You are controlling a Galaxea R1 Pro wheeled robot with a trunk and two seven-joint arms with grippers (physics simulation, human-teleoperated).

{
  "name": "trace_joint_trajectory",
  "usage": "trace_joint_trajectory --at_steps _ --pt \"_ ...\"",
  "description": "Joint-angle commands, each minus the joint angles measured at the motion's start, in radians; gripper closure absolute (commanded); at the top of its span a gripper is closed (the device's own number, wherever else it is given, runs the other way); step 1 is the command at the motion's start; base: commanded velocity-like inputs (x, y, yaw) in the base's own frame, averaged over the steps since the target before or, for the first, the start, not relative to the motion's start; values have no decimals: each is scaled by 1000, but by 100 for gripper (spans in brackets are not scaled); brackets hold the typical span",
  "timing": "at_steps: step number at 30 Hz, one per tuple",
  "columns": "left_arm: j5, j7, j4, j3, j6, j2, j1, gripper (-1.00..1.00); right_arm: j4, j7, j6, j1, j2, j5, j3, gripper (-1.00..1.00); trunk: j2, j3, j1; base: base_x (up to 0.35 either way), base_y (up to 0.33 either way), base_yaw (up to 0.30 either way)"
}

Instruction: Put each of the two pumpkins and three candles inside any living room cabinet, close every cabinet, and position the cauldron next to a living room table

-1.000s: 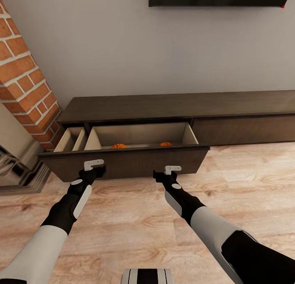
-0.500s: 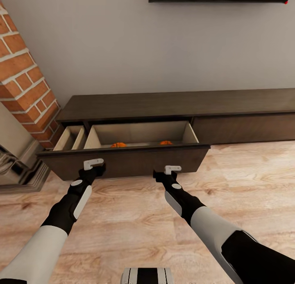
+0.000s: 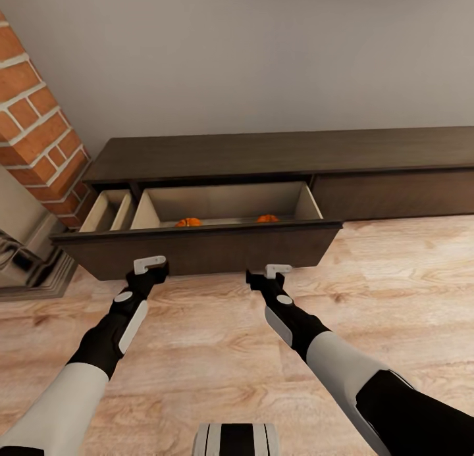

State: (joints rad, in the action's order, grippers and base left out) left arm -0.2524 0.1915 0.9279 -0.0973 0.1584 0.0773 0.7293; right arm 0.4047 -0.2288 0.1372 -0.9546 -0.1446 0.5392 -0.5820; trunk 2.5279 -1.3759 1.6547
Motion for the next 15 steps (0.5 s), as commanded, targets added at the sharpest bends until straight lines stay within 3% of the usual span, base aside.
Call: trace_joint_trajectory --at_steps 1,11,15 --pt "-10 9 2 -5 -7 2 -1 -100 0 -6 11 -1 0 10 -9 -100 1 -5 0 0 0 0" --pt "-8 9 2 -5 -52 2 -19 -100 0 -6 67 -1 -1 10 -9 -100 3 -43 5 0 0 0" --pt "-8 9 2 -5 -74 1 -26 -100 0 -6 74 -1 -1 10 -9 -100 3 -43 5 0 0 0"
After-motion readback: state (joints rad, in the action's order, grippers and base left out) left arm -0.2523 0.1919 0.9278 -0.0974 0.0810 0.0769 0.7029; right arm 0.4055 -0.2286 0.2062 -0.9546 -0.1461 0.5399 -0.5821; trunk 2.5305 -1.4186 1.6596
